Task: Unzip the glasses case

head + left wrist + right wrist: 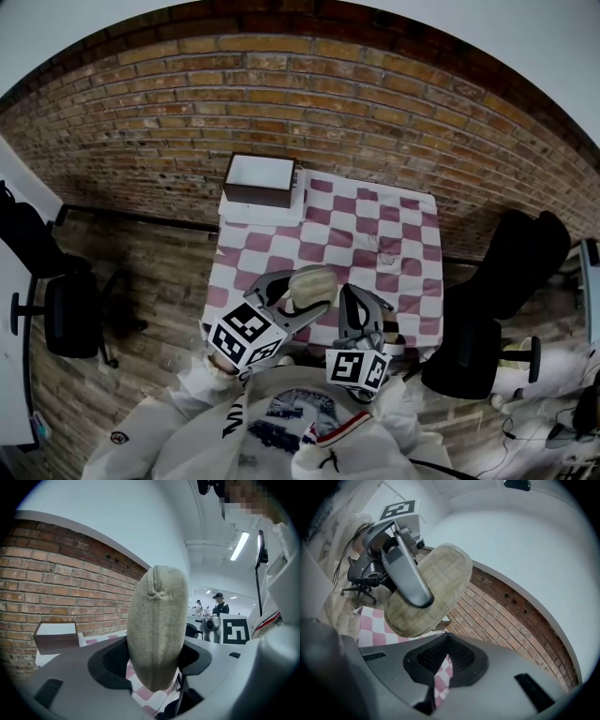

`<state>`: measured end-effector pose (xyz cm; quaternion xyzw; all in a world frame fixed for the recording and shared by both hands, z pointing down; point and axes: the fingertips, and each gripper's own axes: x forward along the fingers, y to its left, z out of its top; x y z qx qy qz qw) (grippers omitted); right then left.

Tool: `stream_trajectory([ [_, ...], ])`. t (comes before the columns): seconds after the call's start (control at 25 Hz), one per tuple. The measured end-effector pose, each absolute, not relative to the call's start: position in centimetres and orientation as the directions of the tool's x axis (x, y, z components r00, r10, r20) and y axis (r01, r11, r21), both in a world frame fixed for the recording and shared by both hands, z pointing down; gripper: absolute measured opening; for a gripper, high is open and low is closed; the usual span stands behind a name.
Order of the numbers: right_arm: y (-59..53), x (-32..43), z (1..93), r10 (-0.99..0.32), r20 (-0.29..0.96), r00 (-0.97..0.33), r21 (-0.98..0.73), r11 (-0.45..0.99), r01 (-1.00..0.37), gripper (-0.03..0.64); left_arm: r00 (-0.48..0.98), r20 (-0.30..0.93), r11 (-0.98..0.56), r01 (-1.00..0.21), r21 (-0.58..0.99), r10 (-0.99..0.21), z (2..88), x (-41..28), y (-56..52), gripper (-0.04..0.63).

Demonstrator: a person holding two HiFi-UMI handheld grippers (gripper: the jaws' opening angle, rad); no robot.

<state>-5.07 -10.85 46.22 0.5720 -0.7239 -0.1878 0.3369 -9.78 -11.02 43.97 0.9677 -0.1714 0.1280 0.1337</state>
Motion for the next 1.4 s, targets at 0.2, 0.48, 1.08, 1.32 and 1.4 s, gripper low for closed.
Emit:
stream_trajectory([
  [0.2,-10.9,-5.1,46.1,-0.958,0.265,-0.110,0.675,0.266,-0.688,0.012,0.905,0.316,-0.907,-0.360,0.217,-0.284,44.5,-9.8,-11.0,0.282],
  [0.48,-11.2,-5.1,45.9,-0.959,0.263,-0.106,0.682,0.262,-0.683,0.012,0.899,0.341,-0.908,-0.359,0.217,-0.274,45.4,-9.8,-11.0,0.282],
  [1.08,-11.6,-5.3,45.0,-0.967,0.235,-0.101,0.713,0.243,-0.657,0.012,0.881,0.392,-0.911,-0.361,0.197,-0.264,47.2,-10.0,-10.8,0.282],
  [1.32,-11.6,-5.4,44.7,-0.968,0.230,-0.099,0.722,0.238,-0.650,0.012,0.874,0.411,-0.910,-0.364,0.201,-0.259,48.0,-10.0,-10.6,0.282],
  [1.4,-11.6,-5.5,44.8,-0.968,0.231,-0.100,0.724,0.239,-0.647,0.012,0.874,0.414,-0.908,-0.364,0.206,-0.256,48.1,-10.1,-10.6,0.282],
])
